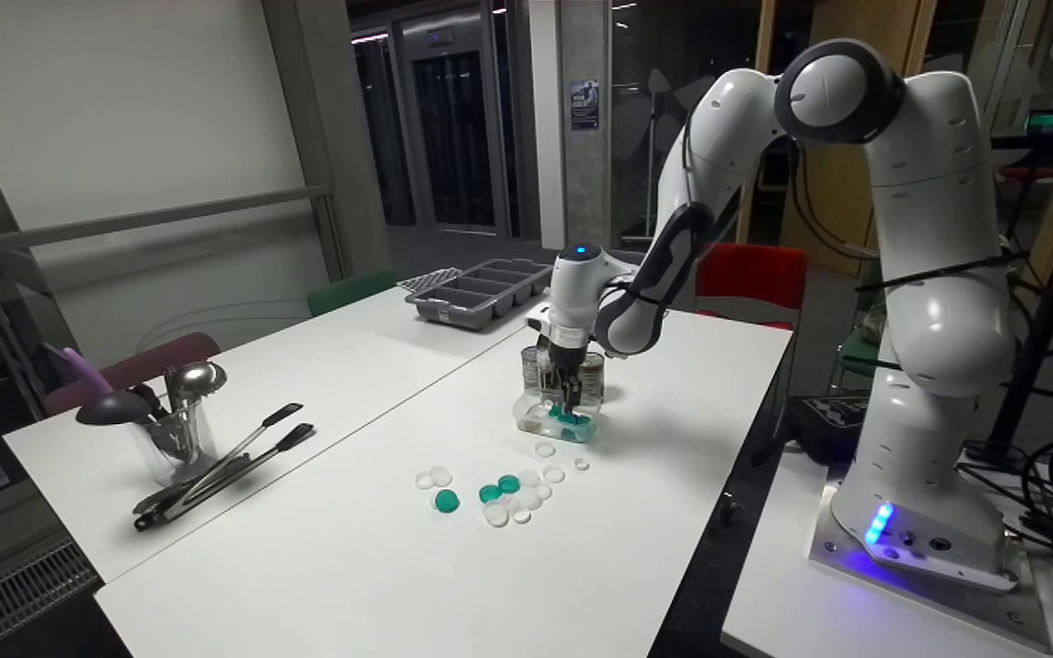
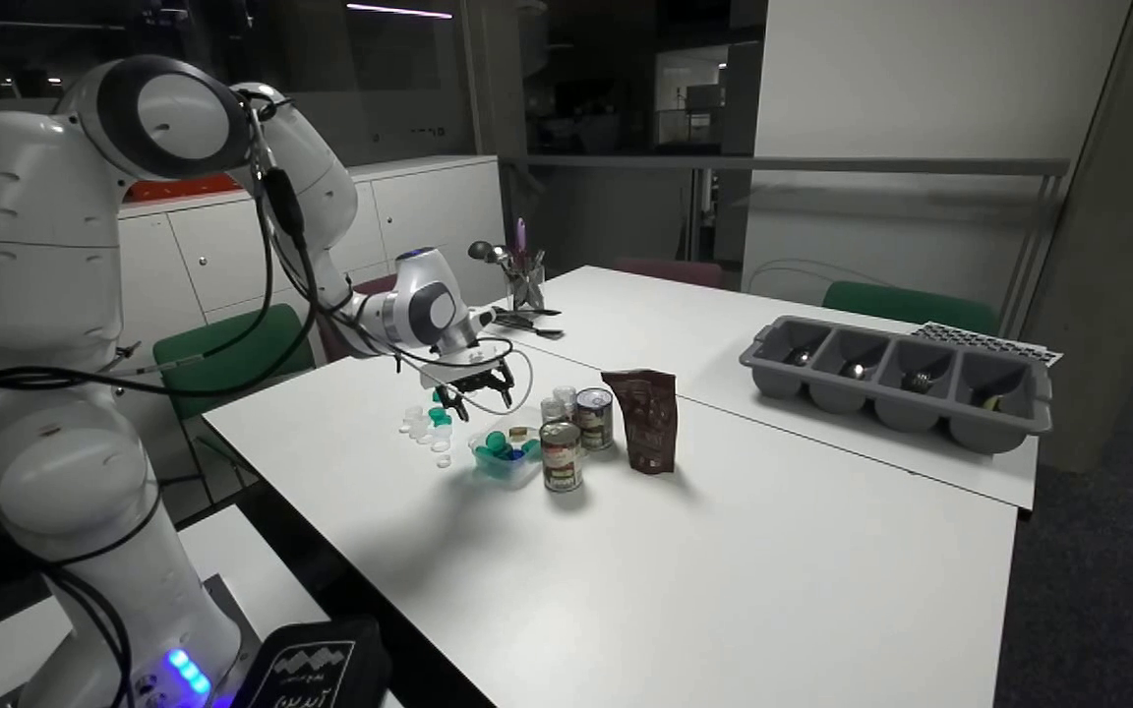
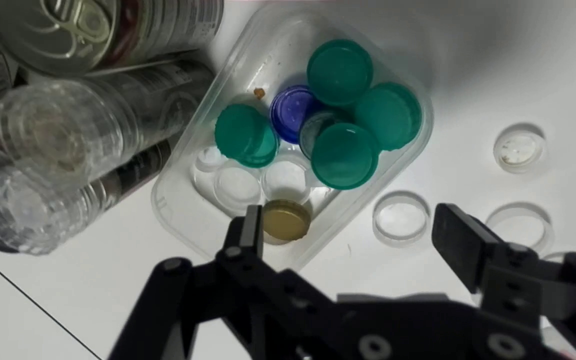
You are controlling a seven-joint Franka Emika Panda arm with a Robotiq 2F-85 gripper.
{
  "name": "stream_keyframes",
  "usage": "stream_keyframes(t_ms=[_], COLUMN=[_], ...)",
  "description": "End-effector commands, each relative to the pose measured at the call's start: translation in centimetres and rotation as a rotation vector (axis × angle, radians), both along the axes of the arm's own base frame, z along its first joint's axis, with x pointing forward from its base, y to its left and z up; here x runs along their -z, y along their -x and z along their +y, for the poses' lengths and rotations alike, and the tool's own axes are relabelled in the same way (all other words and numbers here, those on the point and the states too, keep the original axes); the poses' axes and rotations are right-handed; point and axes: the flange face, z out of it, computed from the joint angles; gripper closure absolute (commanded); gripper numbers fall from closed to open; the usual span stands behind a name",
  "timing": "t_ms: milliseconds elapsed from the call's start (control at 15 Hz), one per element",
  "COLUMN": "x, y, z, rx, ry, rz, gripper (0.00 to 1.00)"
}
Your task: Place some white and green objects from the table in the clear container.
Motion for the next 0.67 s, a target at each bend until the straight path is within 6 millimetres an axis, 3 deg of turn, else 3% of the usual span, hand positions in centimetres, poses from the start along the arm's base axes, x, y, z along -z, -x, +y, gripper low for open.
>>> stream_keyframes(t_ms=[0, 267, 600], x=[-0.9, -1.0, -0.4], y=[-0.5, -1.7, -3.0], z=[2.5, 5.0, 6.1], rx=[-0.162, -0.284, -0.5], ry=[0.069, 0.101, 0.181], rz=[0.004, 0.022, 0.079], gripper=[0.0, 0.0, 0.0])
